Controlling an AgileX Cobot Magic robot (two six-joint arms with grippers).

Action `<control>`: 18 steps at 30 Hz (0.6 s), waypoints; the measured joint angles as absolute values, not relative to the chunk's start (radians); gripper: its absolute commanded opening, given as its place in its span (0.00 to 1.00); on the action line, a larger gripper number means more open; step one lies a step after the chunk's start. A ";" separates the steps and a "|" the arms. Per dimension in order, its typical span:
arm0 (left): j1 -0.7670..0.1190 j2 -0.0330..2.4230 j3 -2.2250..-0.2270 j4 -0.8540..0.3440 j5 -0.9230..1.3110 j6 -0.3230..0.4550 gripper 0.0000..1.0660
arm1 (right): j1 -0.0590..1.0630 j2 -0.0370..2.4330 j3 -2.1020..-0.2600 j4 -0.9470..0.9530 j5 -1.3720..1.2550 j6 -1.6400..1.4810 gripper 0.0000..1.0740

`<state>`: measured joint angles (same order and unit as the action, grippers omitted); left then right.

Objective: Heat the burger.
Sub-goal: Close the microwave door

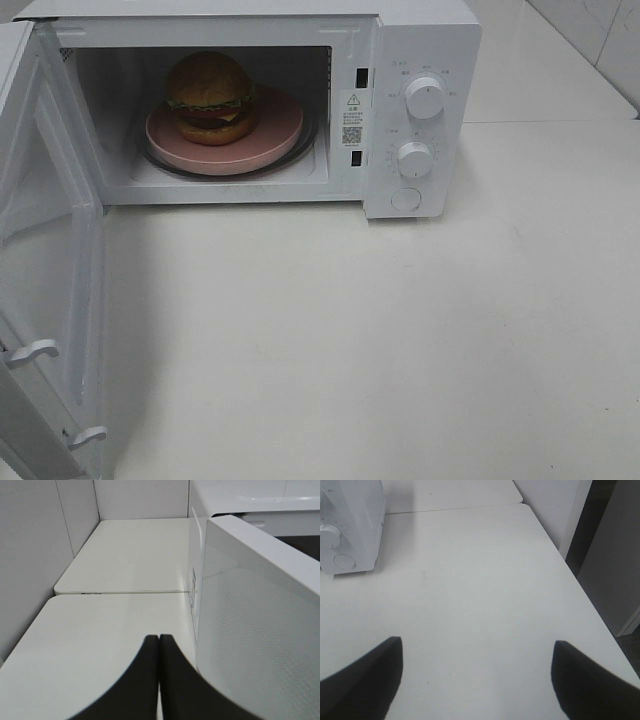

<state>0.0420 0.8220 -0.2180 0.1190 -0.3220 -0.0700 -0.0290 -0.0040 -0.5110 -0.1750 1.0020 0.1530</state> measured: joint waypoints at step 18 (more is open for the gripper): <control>0.044 1.261 -0.219 0.625 -0.757 -0.345 0.00 | -0.029 -0.004 -0.511 -0.175 1.002 0.153 0.71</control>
